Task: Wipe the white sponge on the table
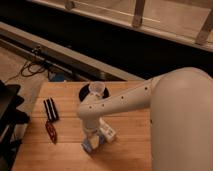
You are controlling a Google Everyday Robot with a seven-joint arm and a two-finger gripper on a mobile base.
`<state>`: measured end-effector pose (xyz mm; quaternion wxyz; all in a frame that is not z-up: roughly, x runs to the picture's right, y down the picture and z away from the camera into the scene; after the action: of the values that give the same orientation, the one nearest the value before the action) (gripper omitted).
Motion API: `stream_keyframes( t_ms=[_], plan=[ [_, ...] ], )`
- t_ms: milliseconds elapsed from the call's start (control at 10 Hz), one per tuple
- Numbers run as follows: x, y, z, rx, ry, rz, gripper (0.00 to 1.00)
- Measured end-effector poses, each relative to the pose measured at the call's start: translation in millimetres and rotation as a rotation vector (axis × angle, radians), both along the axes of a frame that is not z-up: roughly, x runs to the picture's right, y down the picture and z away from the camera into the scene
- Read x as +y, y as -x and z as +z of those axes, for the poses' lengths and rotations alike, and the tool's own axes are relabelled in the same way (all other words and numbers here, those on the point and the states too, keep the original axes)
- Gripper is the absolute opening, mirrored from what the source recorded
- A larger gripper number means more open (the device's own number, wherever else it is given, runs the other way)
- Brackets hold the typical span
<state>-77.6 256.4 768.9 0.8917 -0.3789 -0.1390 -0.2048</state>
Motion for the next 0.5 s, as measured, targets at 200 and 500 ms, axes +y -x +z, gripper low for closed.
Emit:
stream_keyframes(
  t_ms=[200,500],
  plan=[
    [-14,10,15.7,-0.011,-0.015,-0.004,0.06],
    [-33,61,35.2,-0.061,-0.046,-0.02,0.06]
  ],
)
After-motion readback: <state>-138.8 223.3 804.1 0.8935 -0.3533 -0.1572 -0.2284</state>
